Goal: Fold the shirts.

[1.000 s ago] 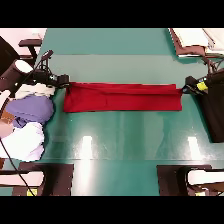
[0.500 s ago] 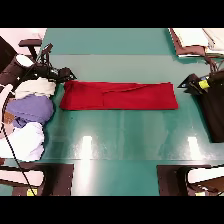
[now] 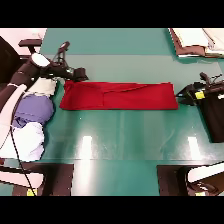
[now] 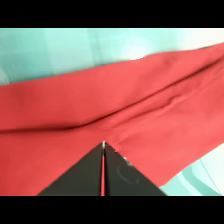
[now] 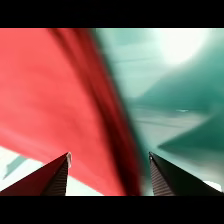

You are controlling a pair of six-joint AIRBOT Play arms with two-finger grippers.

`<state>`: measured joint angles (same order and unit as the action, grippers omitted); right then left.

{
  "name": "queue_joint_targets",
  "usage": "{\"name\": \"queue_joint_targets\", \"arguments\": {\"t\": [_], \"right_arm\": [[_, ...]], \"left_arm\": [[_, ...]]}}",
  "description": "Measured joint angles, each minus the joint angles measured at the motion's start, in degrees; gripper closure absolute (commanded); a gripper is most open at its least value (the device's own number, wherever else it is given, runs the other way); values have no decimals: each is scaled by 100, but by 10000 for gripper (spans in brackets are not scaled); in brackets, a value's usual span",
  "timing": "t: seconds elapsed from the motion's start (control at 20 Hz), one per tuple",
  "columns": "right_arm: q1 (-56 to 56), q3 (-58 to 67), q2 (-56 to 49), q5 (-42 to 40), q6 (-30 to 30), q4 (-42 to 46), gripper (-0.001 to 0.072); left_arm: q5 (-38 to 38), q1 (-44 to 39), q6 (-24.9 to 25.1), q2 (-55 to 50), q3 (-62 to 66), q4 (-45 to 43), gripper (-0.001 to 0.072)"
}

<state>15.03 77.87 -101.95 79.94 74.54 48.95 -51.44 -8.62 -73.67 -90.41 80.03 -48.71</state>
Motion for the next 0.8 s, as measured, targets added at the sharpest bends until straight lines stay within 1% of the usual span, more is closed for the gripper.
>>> {"name": "queue_joint_targets", "arguments": {"t": [0.1, 0.15, 0.2, 0.35, 0.45, 0.65, 0.8], "right_arm": [[-164, -20, -195, -138, -120, -275, 586], [-249, -28, -258, -210, -190, -365, 657], [-308, -31, -275, -271, -264, -420, 692], [-398, 7, -79, -492, -387, -533, 693], [-450, 199, 219, -472, -426, -638, 693], [-763, 935, 822, -127, -431, -699, 693], [-1191, 1598, 1147, 136, -295, -728, 693]], "left_arm": [[177, -326, -59, -118, 7, 7, 680], [238, -470, -83, -192, 13, 7, 680], [295, -616, -109, -291, 46, 7, 680], [350, -973, -212, -651, 297, 4, 680], [365, -1176, -302, -946, 599, -2, 680], [216, -1554, -474, -1646, 1309, -17, 680], [109, -1790, -601, -2116, 1779, -28, 680]]}}
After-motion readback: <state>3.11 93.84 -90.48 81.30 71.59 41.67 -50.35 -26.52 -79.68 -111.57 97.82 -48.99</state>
